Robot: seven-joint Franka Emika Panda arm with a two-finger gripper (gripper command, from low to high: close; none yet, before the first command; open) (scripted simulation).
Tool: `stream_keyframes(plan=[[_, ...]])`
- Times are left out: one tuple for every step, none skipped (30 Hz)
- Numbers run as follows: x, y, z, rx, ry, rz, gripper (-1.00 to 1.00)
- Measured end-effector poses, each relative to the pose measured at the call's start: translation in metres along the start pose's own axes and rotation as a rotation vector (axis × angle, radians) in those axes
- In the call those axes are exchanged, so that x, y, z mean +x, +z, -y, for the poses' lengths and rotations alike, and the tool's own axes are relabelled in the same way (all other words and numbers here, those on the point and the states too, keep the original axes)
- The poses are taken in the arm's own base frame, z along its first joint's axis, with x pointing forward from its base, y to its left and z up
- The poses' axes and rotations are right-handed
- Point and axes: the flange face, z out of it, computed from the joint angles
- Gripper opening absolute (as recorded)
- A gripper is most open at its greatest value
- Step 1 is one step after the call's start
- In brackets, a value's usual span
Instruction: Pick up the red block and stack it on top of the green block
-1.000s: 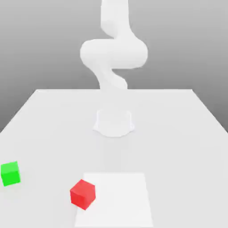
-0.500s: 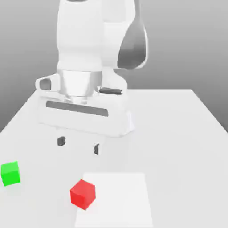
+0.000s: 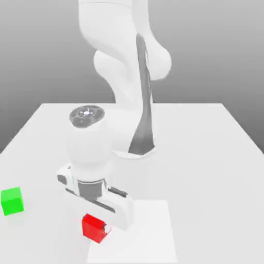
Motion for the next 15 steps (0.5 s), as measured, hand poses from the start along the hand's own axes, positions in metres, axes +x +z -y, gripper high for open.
stream_keyframes(plan=[[0.000,0.004,0.000,0.000,0.000,0.000,-1.00],[0.000,0.000,0.000,0.000,0.000,0.000,-1.00],[0.000,-0.008,0.000,0.000,0.000,0.000,-1.00],[0.000,-0.017,0.001,0.000,0.000,0.001,-1.00],[0.000,-0.027,0.001,0.000,-0.001,0.000,-1.00],[0.000,-0.038,0.001,0.000,-0.001,0.001,-1.00],[0.000,-0.049,0.000,0.000,-0.001,0.001,-1.00],[0.008,-0.057,-0.003,0.000,0.012,0.000,-1.00],[0.022,-0.062,-0.008,-0.001,0.036,0.000,-1.00],[0.040,-0.066,-0.016,-0.001,0.068,-0.001,-1.00],[0.059,-0.069,-0.025,-0.001,0.104,-0.001,-1.00],[0.079,-0.073,-0.036,-0.001,0.141,-0.001,-1.00],[0.098,-0.076,-0.048,-0.001,0.178,-0.001,-1.00],[0.117,-0.079,-0.061,-0.002,0.214,-0.001,-1.00],[0.135,-0.082,-0.075,-0.002,0.250,-0.001,-1.00]])
